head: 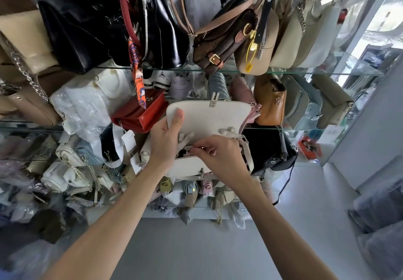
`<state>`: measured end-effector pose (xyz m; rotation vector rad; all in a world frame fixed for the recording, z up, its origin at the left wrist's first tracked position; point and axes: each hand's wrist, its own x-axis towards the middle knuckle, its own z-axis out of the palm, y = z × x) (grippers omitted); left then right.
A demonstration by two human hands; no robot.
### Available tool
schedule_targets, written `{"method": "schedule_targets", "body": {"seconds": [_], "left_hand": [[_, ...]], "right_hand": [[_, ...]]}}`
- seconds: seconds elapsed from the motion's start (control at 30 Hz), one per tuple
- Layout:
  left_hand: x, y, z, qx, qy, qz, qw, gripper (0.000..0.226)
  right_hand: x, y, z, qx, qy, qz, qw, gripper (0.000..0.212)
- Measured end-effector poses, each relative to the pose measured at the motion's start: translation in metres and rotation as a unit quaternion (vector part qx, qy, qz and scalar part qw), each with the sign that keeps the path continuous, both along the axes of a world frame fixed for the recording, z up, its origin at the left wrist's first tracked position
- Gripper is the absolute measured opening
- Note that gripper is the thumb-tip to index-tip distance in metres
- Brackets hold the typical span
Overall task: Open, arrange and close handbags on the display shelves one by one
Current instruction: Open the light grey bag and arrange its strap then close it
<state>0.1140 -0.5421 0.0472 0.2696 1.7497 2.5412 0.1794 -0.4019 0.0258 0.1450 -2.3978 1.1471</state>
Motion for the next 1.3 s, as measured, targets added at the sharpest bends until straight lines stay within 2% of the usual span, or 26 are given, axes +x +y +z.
{"method": "schedule_targets", "body": {"seconds": [0.1,0.2,0.27,0.4,0.5,0.53,0.63,0.67,0.77,0.87,0.93,1.03,1.17,1.3], "left_hand": [[0.0,0.001,-0.004,0.005,0.029,0.027,0.999,0.063],[-0.002,-0.009,-0.006,0.011,0.031,0.055,0.998,0.044],[-0.002,-0.017,-0.006,0.011,0.033,0.068,0.997,0.039],[0.005,-0.017,-0.007,0.021,0.022,0.075,0.997,0.035],[0.009,-0.017,-0.007,0.044,0.018,0.069,0.996,0.036],[0.01,-0.017,-0.007,0.048,0.023,0.065,0.996,0.043],[0.014,-0.017,-0.005,0.036,0.063,0.046,0.996,0.069],[0.016,-0.017,-0.003,0.026,0.07,0.041,0.996,0.071],[0.022,-0.014,0.006,0.018,0.044,0.047,0.998,0.049],[0.025,-0.014,0.012,0.013,0.016,0.04,0.999,0.031],[0.025,-0.015,0.015,0.001,0.008,0.03,1.0,0.031],[0.019,-0.015,0.021,-0.01,-0.009,0.011,1.0,0.028],[0.003,-0.017,0.025,-0.028,-0.065,0.039,0.997,0.027],[-0.004,-0.016,0.025,-0.024,-0.102,0.058,0.993,0.029]], "right_hand": [[0.005,0.003,0.004,-0.039,-0.042,-0.046,0.997,0.008],[0.013,0.036,0.012,-0.094,-0.034,-0.145,0.984,0.01],[0.017,0.059,0.019,-0.125,-0.023,-0.195,0.973,0.011],[0.018,0.067,0.023,-0.104,-0.017,-0.205,0.973,0.014],[0.019,0.067,0.019,-0.077,0.012,-0.189,0.979,0.015],[0.02,0.066,0.017,-0.057,0.03,-0.172,0.983,0.017],[0.023,0.051,0.006,0.067,0.1,-0.094,0.988,0.018],[0.024,0.045,0.001,0.109,0.105,-0.057,0.987,0.022],[0.023,0.036,-0.011,0.203,0.093,0.022,0.975,0.039],[0.019,0.036,-0.018,0.249,0.082,0.026,0.965,0.043],[0.016,0.036,-0.024,0.277,0.101,0.019,0.955,0.037],[0.018,0.035,-0.034,0.264,0.149,0.011,0.953,0.027],[0.025,0.028,-0.039,0.26,0.204,-0.002,0.944,0.022],[0.027,0.021,-0.038,0.271,0.215,-0.015,0.938,0.025]]}}
